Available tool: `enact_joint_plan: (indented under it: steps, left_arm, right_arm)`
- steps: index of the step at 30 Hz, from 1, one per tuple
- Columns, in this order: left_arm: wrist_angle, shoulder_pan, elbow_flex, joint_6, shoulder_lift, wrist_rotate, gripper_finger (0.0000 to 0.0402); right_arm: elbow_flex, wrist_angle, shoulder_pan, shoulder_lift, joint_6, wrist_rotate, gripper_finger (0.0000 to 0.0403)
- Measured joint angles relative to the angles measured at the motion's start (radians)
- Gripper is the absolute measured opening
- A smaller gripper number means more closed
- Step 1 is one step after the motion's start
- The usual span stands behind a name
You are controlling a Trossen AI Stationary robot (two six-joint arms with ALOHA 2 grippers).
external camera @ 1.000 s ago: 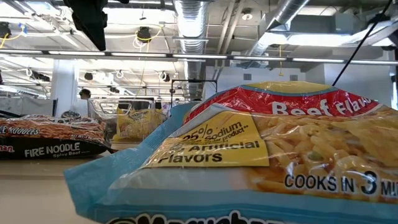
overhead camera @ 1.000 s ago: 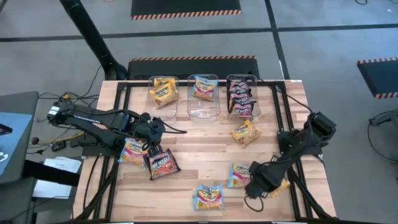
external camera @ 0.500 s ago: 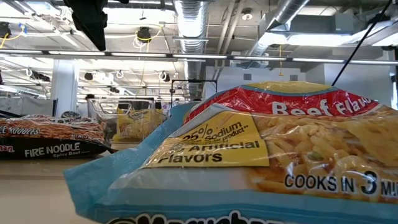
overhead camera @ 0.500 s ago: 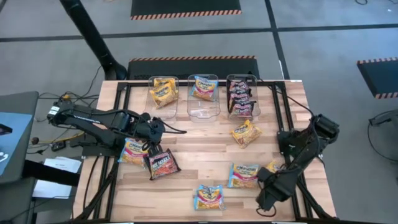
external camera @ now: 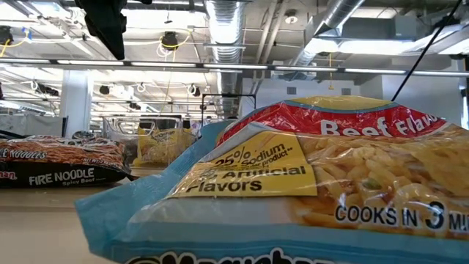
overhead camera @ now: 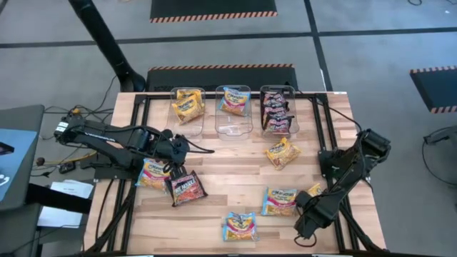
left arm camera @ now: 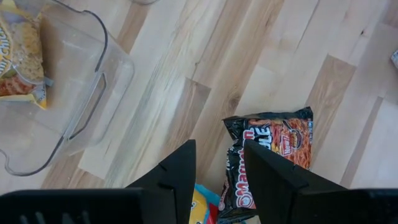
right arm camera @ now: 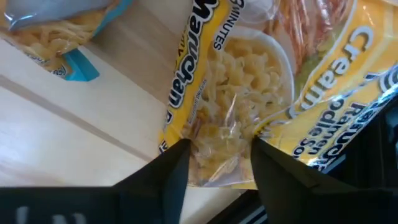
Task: Sort Maruchan noodles
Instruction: Put the yellow noodle pack into the left transparent bin
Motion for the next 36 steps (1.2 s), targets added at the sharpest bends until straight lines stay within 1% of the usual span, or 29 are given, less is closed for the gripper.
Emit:
enact_joint_plan:
  steps: [3,11,13,18,30,36]
  left_arm:
    - [0.0,0.0,0.0,0.0,0.0,0.0,0.0123]
    - [0.0,0.0,0.0,0.0,0.0,0.0,0.0123]
    - [0.0,0.0,0.0,0.006,0.0,0.0,0.0123]
    - [0.0,0.0,0.0,0.027,0.0,0.0,0.0123]
    - [-0.001,0.002,0.0,0.072,0.0,0.002,0.0123]
    - [-0.005,0.002,0.0,0.071,0.0,0.001,0.0123]
  right_arm:
    - [-0.001,0.004,-0.008,0.001,0.0,-0.001,0.0159]
    - [-0.003,0.015,-0.03,0.003,0.003,-0.005,0.003]
    - [-0.003,0.012,-0.029,0.003,0.003,-0.003,0.0012]
    - [0.016,-0.026,-0.028,0.007,-0.005,0.012,0.0008]
    - [0.236,-0.336,-0.019,0.011,-0.043,0.095,0.0003]
    - [0.333,-0.488,-0.02,0.01,-0.046,0.173,0.0003]
